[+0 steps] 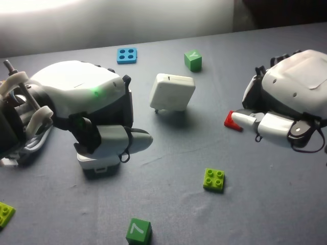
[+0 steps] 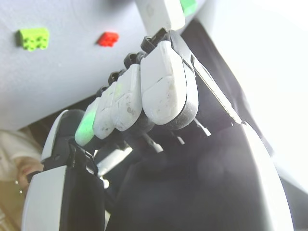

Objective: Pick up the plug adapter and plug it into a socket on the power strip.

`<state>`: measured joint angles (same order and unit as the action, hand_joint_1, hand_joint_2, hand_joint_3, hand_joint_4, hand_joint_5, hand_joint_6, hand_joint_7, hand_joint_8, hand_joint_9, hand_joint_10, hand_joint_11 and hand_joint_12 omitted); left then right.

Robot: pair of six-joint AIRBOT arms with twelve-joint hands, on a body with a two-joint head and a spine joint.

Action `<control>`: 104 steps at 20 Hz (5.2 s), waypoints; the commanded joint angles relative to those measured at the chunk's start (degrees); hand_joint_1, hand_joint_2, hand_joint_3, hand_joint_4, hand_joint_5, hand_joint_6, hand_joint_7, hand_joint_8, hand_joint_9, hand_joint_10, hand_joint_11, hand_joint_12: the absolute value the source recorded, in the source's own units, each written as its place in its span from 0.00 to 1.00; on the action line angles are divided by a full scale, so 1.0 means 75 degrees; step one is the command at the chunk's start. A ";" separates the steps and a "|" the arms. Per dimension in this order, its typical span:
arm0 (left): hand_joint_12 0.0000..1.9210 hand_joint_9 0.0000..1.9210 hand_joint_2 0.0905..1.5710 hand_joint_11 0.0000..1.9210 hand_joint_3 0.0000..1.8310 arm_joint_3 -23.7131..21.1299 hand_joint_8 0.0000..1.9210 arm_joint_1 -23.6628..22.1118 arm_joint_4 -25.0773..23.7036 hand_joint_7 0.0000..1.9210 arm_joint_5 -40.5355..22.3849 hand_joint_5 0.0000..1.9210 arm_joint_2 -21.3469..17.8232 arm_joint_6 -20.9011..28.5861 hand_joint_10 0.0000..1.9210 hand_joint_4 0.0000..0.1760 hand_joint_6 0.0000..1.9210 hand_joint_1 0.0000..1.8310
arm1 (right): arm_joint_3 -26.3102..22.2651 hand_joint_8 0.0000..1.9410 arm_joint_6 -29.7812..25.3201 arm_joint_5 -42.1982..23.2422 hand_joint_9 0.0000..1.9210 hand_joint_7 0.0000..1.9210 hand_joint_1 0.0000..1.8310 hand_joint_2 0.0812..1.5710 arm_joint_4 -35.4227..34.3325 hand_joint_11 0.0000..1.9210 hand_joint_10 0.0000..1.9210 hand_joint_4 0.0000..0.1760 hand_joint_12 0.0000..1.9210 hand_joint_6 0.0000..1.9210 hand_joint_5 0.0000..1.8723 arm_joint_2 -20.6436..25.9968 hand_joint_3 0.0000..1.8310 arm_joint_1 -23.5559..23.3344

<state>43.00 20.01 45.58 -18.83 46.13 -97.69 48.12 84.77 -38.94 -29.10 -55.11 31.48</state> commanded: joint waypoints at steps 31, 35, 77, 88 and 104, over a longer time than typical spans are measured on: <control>0.18 0.06 0.71 0.00 0.00 -0.0977 0.00 0.1817 0.4054 0.07 -0.3047 0.07 0.0167 -0.0849 0.00 0.00 0.00 0.00 | 0.4049 0.00 -0.2294 0.4783 0.05 0.04 0.51 0.70 -0.0707 0.00 0.00 0.00 0.23 0.00 0.04 -0.2459 0.00 -0.2875; 0.15 0.04 0.71 0.00 0.00 -0.0897 0.00 0.1898 0.3957 0.06 -0.3118 0.06 0.0477 -0.0751 0.00 0.00 0.00 0.00 | 0.4586 0.00 -0.2374 0.5002 0.06 0.05 0.53 0.69 -0.1086 0.00 0.00 0.00 0.25 0.00 0.06 -0.2898 0.00 -0.2869; 0.10 0.05 0.72 0.00 0.00 -0.1072 0.00 0.2442 0.3771 0.06 -0.4264 0.05 0.0934 -0.0090 0.00 0.00 0.00 0.00 | 0.7036 0.00 -0.2722 0.5520 0.08 0.07 0.49 0.73 -0.1233 0.00 0.00 0.00 0.29 0.00 0.05 -0.4948 0.00 -0.2496; 0.11 0.05 0.72 0.00 0.00 -0.1021 0.00 0.2452 0.3468 0.06 -0.3850 0.05 0.1088 -0.0018 0.00 0.00 0.00 0.00 | 0.7038 0.00 -0.2712 0.5542 0.08 0.08 0.50 0.71 -0.1159 0.00 0.00 0.00 0.34 0.00 0.07 -0.4905 0.00 -0.2436; 0.12 0.04 0.73 0.00 0.00 -0.1052 0.00 0.2607 0.3466 0.07 -0.3844 0.05 0.1088 0.0064 0.00 0.00 0.00 0.00 | 0.7036 0.00 -0.2741 0.5517 0.31 0.29 0.62 0.70 -0.1061 0.12 0.01 0.00 0.57 0.00 0.31 -0.4905 0.00 -0.2439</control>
<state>35.29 39.57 73.21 -47.40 54.06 -97.91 100.75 64.49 7.18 -36.42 -92.09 13.87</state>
